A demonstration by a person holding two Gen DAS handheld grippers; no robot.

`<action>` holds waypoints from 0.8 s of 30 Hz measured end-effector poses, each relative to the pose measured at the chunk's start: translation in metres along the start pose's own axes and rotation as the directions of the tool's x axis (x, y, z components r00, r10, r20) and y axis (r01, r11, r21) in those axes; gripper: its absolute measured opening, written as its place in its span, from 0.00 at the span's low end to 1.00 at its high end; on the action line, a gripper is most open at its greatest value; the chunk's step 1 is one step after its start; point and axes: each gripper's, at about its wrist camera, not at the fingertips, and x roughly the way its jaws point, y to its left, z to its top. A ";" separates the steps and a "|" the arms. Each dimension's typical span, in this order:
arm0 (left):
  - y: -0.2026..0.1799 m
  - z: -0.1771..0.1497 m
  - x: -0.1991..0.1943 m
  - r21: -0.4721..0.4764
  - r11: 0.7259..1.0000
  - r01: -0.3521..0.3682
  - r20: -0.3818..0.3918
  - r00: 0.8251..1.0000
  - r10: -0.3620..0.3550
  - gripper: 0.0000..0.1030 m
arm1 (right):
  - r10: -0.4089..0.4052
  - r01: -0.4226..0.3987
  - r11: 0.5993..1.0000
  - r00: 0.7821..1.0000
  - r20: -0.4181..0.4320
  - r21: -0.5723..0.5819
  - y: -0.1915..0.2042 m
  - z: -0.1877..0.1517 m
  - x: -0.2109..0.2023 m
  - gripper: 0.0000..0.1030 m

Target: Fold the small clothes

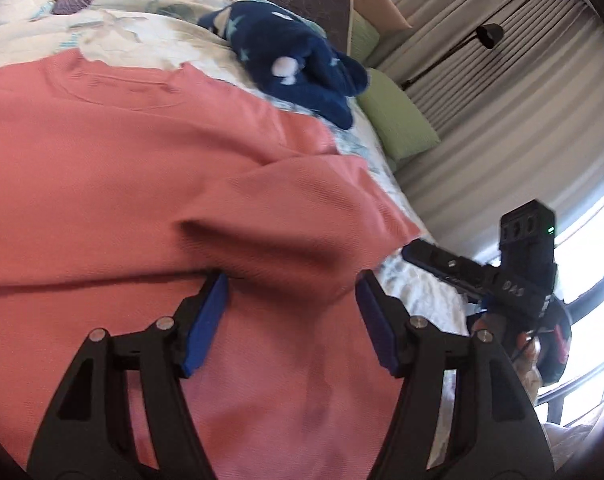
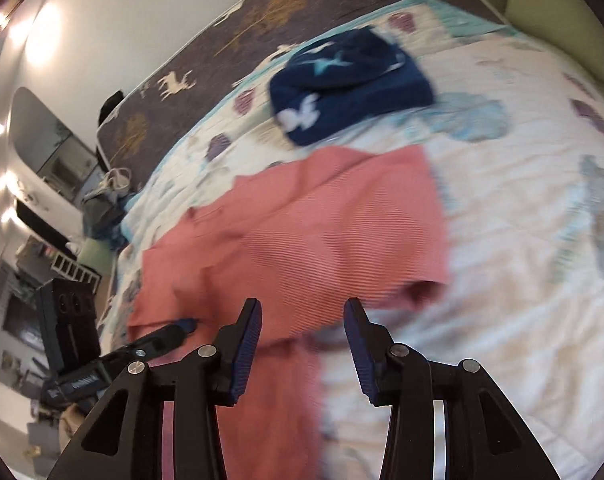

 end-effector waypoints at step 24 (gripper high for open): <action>-0.031 0.091 -0.118 0.091 0.980 -0.178 0.290 0.946 0.144 0.04 | -0.277 0.277 0.961 0.961 0.000 0.008 -0.010 -0.010 0.013 0.56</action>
